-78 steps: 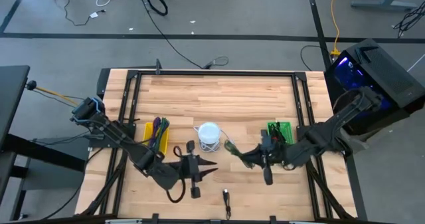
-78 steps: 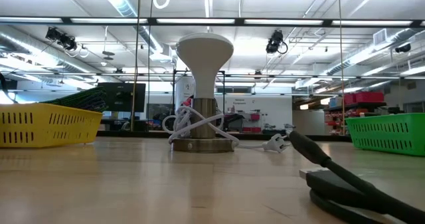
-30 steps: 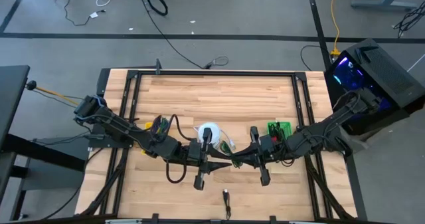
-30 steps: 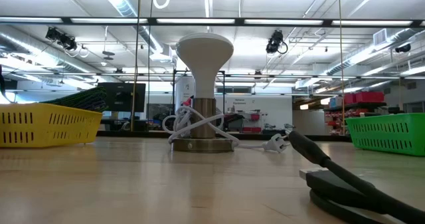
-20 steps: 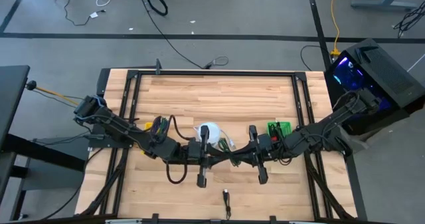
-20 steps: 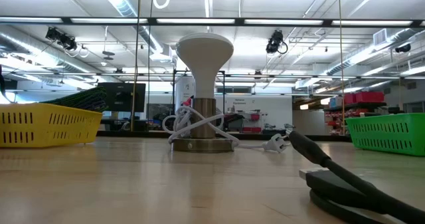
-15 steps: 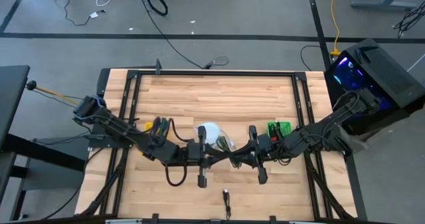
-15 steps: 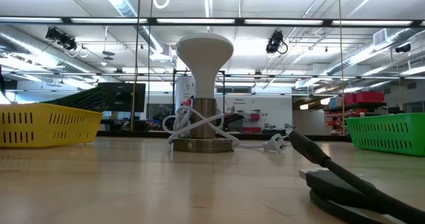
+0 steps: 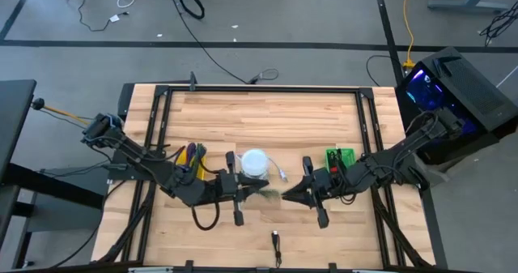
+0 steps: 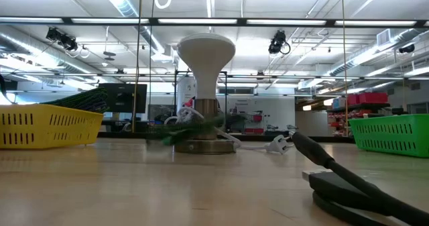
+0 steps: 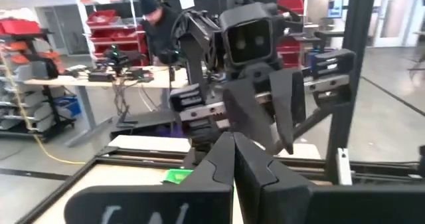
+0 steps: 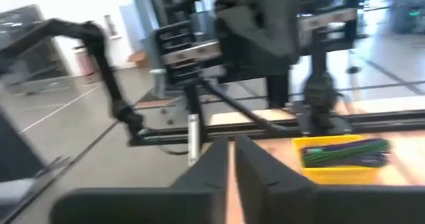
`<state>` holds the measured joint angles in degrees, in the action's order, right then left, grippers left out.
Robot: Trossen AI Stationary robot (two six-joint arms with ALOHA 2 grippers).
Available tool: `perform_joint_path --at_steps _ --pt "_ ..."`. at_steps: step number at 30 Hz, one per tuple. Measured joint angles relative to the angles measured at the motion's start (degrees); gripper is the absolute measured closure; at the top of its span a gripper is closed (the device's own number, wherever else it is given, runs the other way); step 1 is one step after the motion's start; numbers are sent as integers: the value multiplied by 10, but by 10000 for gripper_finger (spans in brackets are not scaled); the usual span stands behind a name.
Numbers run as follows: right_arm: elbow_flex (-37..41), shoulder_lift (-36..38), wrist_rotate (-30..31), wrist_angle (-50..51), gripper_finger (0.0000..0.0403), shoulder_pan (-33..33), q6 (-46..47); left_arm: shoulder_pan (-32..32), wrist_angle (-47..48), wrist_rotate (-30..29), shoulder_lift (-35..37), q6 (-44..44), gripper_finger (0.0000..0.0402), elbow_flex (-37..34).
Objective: Pick & Place USB Port
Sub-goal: Put the green charger cable into the yellow bin
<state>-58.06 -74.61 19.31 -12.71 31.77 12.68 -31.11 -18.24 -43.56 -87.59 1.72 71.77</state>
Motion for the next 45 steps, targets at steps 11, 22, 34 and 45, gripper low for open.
perform_joint_path --at_steps 11,22,34,45 --pt "0 -14 13 172 347 24 155 -26 168 118 0 -109 379 0" --pt "0 -132 -2 217 346 19 235 -29 476 88 -53 -330 377 0" --pt "0 -246 -8 237 288 -24 246 -29 486 59 -58 -343 378 0" --pt "0 -242 -48 159 241 -35 213 17 462 107 -195 -327 372 0"
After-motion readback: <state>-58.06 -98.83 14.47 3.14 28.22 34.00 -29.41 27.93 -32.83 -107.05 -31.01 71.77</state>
